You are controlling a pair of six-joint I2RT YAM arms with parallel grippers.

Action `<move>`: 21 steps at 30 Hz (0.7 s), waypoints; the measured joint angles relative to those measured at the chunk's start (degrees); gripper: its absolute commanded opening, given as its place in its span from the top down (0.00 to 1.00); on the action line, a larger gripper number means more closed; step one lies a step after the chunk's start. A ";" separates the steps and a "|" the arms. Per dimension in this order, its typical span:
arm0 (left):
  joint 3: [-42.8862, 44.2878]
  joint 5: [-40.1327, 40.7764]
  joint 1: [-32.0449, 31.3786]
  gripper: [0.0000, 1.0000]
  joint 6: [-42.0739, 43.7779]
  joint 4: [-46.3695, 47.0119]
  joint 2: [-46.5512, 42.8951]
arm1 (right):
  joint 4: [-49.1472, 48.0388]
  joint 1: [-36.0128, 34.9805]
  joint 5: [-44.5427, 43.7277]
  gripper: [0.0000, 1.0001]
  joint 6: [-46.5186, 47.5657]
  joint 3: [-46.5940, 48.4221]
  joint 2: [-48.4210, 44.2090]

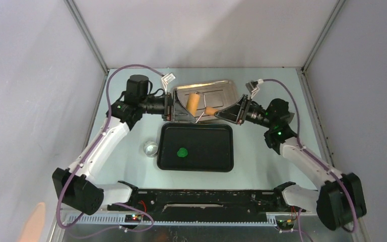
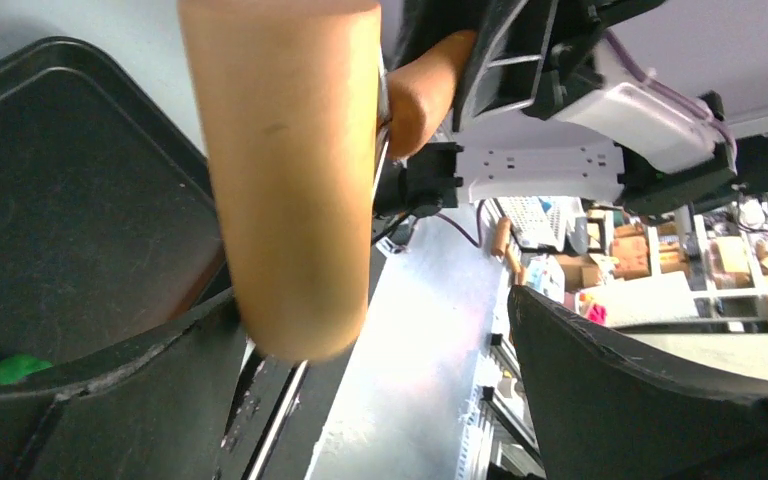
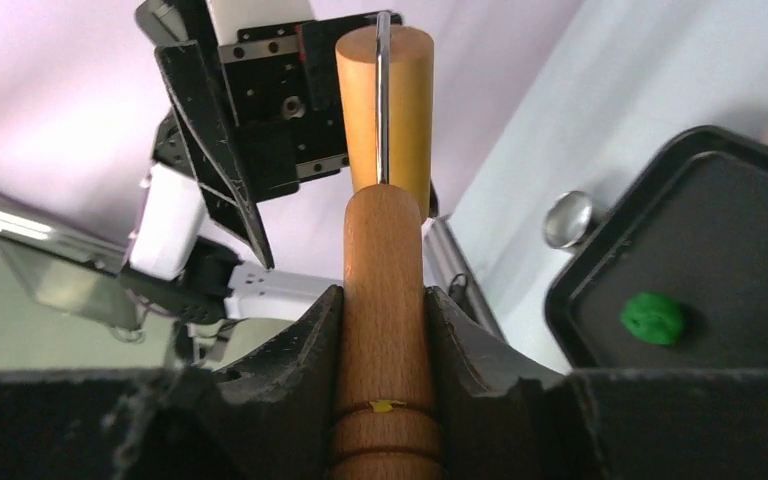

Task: Roll out the dumpling wrappers from the dough
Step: Pick up the rolling pin from the center of the board, then move the work surface to the center of the board.

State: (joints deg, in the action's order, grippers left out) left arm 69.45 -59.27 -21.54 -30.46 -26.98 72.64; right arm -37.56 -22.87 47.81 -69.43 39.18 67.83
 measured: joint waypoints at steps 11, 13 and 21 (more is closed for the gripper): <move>3.93 20.41 2.34 0.11 7.17 -14.56 -5.18 | 48.98 5.73 -8.94 1.00 20.76 12.46 -7.48; 2.69 31.91 3.04 0.16 7.54 -17.64 -4.74 | 58.14 6.64 -11.39 1.00 23.71 14.49 -7.87; -15.85 58.12 1.84 0.17 3.78 -21.55 -1.38 | 78.75 8.94 -15.32 1.00 29.33 17.79 -9.05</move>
State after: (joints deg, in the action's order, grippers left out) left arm 53.60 -1.15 -19.70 -26.68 -48.53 71.26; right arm 41.19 -13.93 32.49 -40.10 56.97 58.78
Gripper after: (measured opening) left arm 0.821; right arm 0.348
